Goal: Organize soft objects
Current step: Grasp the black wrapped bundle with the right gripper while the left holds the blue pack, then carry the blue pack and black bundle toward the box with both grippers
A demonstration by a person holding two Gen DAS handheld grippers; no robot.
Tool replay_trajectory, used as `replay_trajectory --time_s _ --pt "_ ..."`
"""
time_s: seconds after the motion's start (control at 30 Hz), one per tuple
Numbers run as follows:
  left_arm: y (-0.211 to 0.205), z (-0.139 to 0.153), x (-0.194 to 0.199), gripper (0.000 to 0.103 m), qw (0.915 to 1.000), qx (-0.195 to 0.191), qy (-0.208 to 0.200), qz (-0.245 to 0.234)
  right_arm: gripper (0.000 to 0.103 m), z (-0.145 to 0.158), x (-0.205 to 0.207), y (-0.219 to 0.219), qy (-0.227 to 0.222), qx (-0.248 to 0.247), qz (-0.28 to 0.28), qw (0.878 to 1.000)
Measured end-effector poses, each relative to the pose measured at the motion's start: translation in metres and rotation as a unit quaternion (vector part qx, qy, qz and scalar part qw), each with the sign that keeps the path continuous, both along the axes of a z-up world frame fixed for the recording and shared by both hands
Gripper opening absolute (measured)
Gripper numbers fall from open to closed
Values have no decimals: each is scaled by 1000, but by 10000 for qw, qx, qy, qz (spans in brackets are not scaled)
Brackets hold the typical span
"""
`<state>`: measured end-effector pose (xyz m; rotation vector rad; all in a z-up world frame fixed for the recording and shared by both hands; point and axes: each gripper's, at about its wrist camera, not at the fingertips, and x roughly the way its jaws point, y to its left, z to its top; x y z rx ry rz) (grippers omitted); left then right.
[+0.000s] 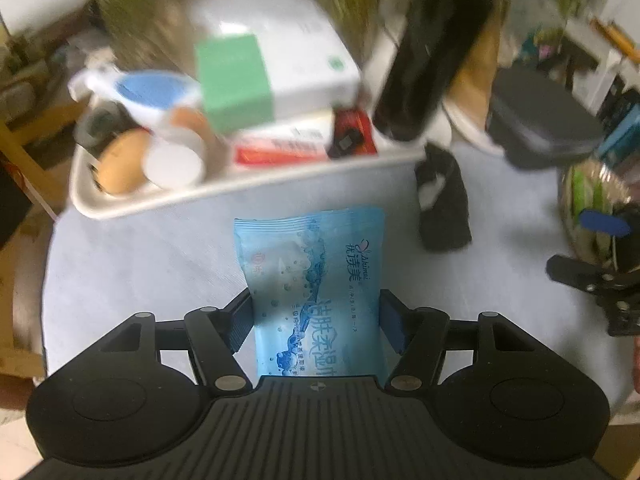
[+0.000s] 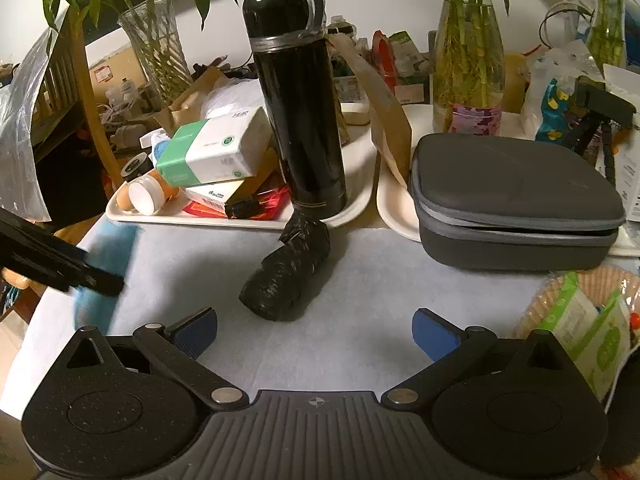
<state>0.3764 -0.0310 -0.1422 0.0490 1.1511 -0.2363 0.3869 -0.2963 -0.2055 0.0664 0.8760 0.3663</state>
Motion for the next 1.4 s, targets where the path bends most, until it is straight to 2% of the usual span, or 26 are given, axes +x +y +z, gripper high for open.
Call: replay_trajectory --time_s 0.13,0.33,0.53,0.73,0.8,1.03,1.07,1.1,1.4 --pt "27 4 -7 63 9982 -381 -430 164 103 -6 5 6 -52 -6 93 9999" --pt "46 3 -28 63 9937 -653 -849 327 102 -15 17 30 -118 -48 432 9990" --pt "58 -6 -45 63 9894 -834 -1119 401 90 -33 33 51 -41 -123 612 9980" --pt "78 -12 -54 63 9814 -1237 -1321 634 82 -47 51 61 3 -15 462 9989" --pt "78 -15 -56 63 9813 -1238 -1354 585 76 -52 56 64 21 -42 433 9990" --pt "73 -22 -57 63 9832 -1188 -1333 390 69 -63 70 81 -172 -323 280 9989" --pt "73 -23 -57 63 9832 -1190 -1330 375 61 -64 71 84 -202 -409 277 9986" --pt "73 -24 -57 63 9833 -1185 -1333 373 48 -66 72 86 -207 -508 267 9981" --pt "71 -27 -58 63 9843 -1080 -1363 290 47 -61 69 87 -111 -730 468 9962"
